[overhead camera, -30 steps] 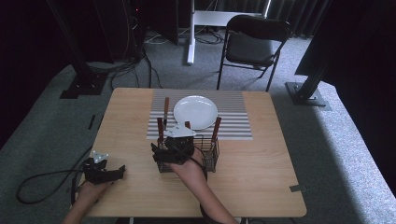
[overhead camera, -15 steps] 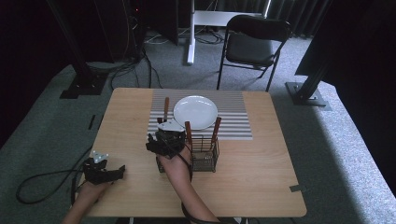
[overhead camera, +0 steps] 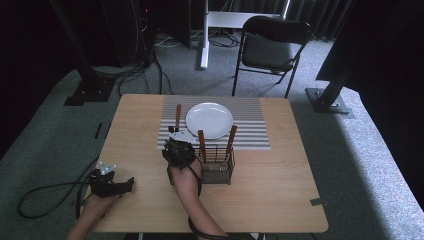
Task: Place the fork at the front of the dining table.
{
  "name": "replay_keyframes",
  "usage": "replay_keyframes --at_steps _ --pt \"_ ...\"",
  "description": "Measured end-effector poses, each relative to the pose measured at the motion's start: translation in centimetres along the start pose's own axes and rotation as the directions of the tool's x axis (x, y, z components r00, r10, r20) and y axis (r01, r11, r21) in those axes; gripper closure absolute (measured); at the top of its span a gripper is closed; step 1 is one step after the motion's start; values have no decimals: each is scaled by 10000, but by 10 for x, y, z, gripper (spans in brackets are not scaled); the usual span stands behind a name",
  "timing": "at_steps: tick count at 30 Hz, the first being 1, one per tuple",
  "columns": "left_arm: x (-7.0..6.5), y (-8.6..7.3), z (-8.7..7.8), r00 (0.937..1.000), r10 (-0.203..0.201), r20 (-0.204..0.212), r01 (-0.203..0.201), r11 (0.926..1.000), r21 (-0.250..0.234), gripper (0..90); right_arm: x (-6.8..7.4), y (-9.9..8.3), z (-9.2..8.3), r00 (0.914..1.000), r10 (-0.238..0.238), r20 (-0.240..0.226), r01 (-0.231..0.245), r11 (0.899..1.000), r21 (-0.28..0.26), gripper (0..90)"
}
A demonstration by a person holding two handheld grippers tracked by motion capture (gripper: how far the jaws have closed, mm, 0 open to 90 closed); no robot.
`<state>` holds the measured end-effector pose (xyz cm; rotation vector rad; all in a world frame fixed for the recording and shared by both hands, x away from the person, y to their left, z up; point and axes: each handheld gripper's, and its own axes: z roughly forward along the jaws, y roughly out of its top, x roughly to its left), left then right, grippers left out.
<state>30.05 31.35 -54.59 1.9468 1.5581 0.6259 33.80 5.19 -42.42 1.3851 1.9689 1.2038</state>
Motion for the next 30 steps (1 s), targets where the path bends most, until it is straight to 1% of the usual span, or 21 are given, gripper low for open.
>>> replay_keyframes --at_steps 1,2,4,5,6,15,21,22,24,25,30 --pt "0 0 0 10000 20 -4 -20 10000 3 0 1 -1 1 10000 -50 -46 50 10000 53 662" --pt "0 0 0 10000 25 1 -25 10000 20 0 1 -1 1 10000 -50 -46 50 10000 53 662" --pt "0 0 0 10000 8 1 -8 10000 9 0 0 -3 0 9999 -27 -137 27 10000 8 704" --pt "0 0 0 10000 8 1 -8 10000 9 0 0 -3 0 9999 -27 -137 27 10000 8 704" --pt "0 0 0 10000 8 2 -8 10000 8 0 1 -4 0 9999 -47 -165 47 10000 -33 726" --pt "0 0 0 10000 -13 1 13 10000 -8 0 2 -7 -3 9999 81 -76 -83 9996 -284 739" --pt "0 0 0 10000 -12 1 12 10000 -10 0 1 -8 -4 9997 205 -154 -210 9992 -334 741" --pt "0 0 0 10000 0 1 0 10000 -5 0 0 -8 -4 9993 283 -241 -292 9989 -359 741" --pt "0 0 0 10000 3 0 -3 10000 -2 0 -1 -8 -4 9993 300 -227 -308 9988 -371 741" --pt "0 0 0 10000 -8 -1 8 10000 -11 0 -1 -8 -4 9988 407 -273 -418 9983 -411 742" --pt "0 0 0 10000 0 -2 0 10000 -9 0 0 -8 -4 9994 299 -185 -308 9984 -474 747"
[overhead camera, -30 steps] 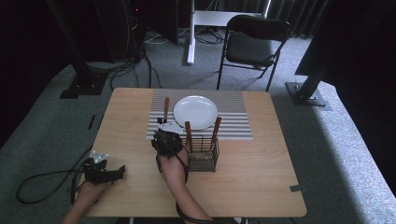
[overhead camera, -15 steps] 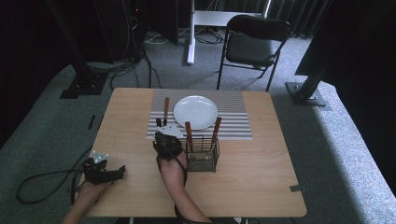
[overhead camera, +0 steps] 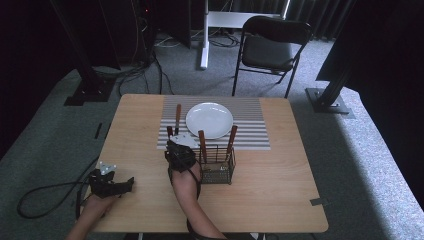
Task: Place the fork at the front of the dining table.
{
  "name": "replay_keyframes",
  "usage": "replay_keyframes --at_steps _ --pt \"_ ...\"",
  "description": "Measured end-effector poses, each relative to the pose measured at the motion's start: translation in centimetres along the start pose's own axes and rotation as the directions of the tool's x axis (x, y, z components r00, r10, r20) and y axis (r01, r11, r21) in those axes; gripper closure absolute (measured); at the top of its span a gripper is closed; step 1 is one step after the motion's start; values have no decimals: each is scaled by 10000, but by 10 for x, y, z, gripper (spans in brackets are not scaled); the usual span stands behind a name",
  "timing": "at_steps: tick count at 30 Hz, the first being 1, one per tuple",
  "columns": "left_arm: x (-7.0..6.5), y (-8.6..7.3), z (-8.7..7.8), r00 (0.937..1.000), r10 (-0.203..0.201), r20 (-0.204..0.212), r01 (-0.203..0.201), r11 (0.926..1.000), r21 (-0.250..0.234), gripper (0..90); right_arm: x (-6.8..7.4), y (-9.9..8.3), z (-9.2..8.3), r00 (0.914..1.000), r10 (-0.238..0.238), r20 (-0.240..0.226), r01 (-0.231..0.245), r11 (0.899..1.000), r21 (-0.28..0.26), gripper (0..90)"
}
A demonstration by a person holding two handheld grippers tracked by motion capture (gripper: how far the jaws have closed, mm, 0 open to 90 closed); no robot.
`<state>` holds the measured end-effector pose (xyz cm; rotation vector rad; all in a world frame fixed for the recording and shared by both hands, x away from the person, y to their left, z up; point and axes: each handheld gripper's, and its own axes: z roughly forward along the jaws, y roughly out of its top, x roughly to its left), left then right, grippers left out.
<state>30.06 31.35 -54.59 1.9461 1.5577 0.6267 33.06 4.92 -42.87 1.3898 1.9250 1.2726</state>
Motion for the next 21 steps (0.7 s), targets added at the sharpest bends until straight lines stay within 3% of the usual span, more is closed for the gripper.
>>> replay_keyframes --at_steps 5,13,21 --pt "0 0 0 10000 -10 10 10 10000 17 0 -3 5 -8 9998 28 210 -20 9992 -405 761" --pt "0 0 0 10000 3 1 -3 10000 6 0 -7 15 -16 9992 -203 342 221 9984 -518 762" --pt "0 0 0 10000 -15 9 15 10000 9 0 -7 31 -32 9996 -261 128 270 9963 -814 763"
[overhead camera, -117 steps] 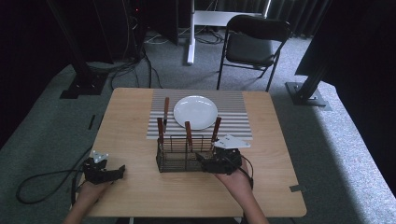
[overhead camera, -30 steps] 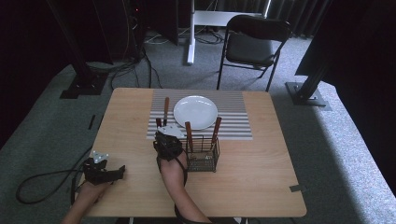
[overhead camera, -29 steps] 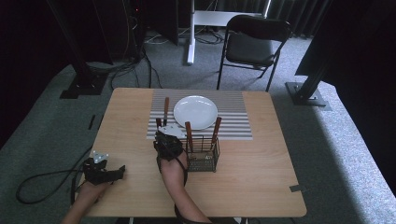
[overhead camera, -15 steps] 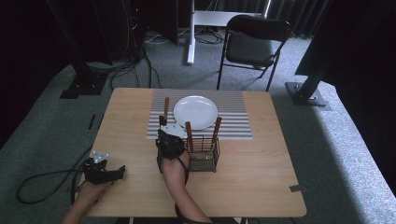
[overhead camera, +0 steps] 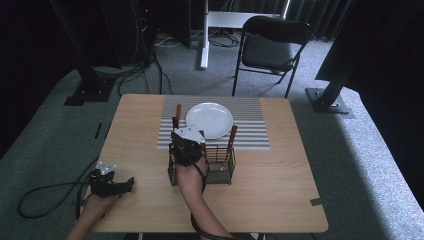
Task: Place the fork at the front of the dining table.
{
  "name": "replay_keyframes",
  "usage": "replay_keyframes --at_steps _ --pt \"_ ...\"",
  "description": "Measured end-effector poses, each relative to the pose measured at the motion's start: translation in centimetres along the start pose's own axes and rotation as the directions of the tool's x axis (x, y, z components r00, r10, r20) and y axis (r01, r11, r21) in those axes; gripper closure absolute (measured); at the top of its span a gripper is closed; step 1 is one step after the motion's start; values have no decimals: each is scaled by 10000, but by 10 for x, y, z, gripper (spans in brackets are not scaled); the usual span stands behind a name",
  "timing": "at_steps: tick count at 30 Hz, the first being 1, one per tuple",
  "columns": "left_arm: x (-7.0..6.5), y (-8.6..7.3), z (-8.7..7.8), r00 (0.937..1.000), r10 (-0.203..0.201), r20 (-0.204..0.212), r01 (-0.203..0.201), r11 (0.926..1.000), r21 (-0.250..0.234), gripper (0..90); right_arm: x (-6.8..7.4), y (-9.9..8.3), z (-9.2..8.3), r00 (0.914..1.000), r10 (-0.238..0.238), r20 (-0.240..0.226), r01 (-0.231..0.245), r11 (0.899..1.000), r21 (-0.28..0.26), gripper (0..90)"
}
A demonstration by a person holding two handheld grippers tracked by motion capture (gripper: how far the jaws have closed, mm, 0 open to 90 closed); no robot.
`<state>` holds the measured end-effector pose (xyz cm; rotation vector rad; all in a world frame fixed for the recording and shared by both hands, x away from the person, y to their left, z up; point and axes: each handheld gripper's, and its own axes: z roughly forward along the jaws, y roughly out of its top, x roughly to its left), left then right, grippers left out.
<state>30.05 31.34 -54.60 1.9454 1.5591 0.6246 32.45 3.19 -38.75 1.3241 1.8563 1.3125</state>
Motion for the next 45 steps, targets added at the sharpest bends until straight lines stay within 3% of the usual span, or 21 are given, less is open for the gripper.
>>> replay_keyframes --at_steps 2,8,12,27,38,45 --pt "0 0 0 10000 0 -1 0 10000 -2 0 2 3 -3 9995 -274 175 275 9996 -83 763" --pt "0 0 0 10000 18 0 -18 10000 15 0 0 15 -10 9996 -253 124 256 9992 -298 763" --pt "0 0 0 10000 -7 -5 7 10000 -22 0 1 32 -13 9985 -504 206 515 9970 -573 763" --pt "0 0 0 10000 -5 -3 5 10000 -19 0 -1 64 -3 9977 -627 260 647 9943 -848 762" --pt "0 0 0 10000 24 -4 -24 10000 0 0 -15 88 18 9981 -547 279 566 9956 -741 762" --pt "0 0 0 10000 13 -10 -13 10000 -15 0 -38 100 24 9971 -434 622 479 9961 -735 762"
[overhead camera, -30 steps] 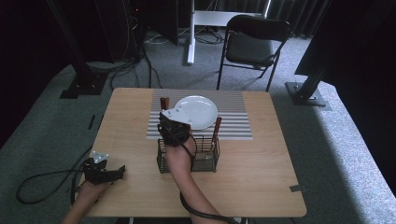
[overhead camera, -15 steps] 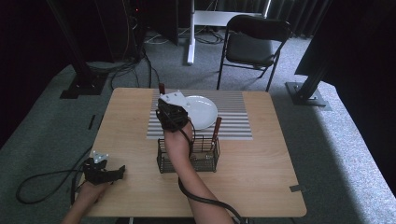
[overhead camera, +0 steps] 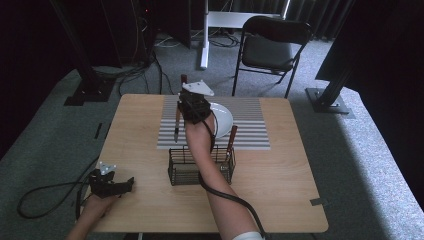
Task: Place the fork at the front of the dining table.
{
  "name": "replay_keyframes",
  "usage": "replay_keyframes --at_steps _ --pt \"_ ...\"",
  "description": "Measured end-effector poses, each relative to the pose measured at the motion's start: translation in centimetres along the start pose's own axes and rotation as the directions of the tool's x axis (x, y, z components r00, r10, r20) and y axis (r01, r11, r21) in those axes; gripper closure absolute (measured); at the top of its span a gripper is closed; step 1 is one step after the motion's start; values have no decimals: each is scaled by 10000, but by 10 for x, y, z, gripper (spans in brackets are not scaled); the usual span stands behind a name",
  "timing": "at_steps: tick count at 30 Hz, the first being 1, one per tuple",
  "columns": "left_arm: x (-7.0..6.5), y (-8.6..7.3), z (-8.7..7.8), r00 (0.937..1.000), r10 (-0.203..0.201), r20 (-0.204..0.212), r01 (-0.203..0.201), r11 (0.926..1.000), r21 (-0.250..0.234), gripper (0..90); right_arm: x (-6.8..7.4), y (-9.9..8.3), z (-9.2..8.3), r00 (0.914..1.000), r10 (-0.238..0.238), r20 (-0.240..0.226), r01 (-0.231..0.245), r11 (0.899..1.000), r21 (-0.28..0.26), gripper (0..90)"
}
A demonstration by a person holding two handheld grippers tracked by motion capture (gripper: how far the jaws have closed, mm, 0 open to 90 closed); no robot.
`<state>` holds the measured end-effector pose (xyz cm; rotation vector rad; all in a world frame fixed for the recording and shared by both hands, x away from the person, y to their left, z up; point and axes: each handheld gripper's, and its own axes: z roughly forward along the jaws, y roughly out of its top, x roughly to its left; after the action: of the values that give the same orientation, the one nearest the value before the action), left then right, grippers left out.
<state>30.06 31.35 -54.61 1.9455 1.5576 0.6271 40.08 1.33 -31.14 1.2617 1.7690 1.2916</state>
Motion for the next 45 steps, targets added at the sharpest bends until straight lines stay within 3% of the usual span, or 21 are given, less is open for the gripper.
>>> replay_keyframes --at_steps 15,20,21,22,23,24,25,28,33,37,45 --pt "0 0 0 10000 5 2 -5 10000 4 0 -55 -4 -1 9947 148 1014 -163 9998 141 763" --pt "0 0 0 10000 2 -1 -2 10000 -7 0 -81 -8 -5 9884 164 1511 -200 9996 219 762" --pt "0 0 0 10000 1 -4 -1 10000 -10 0 -81 -8 -5 9884 164 1511 -200 9996 219 762" --pt "0 0 0 10000 -5 -12 5 10000 -12 0 -91 -9 -8 9855 171 1686 -210 9996 211 762" --pt "0 0 0 10000 -8 -7 8 10000 -4 0 -91 -9 -8 9855 171 1686 -210 9996 211 762" --pt "0 0 0 10000 -22 -12 22 10000 -11 0 -103 -9 -11 9829 293 1818 -336 9992 205 762" --pt "0 -1 0 10000 -35 -14 35 10000 -12 0 -103 -9 -11 9829 293 1818 -336 9992 205 762" --pt "-1 -1 0 10000 -36 -23 36 10000 -10 0 -123 -11 -17 9773 356 2088 -403 9990 184 762" --pt "-1 -1 0 10000 -39 -23 39 10000 -9 0 -145 -15 -21 9723 408 2301 -476 9986 240 762" --pt "-1 -1 0 10000 -47 -17 47 10000 -7 0 -155 -20 -20 9701 429 2389 -539 9978 398 762" --pt "-1 -1 -1 10000 -38 -14 38 10000 1 0 -174 -42 -1 9728 324 2294 -585 9924 1079 762"
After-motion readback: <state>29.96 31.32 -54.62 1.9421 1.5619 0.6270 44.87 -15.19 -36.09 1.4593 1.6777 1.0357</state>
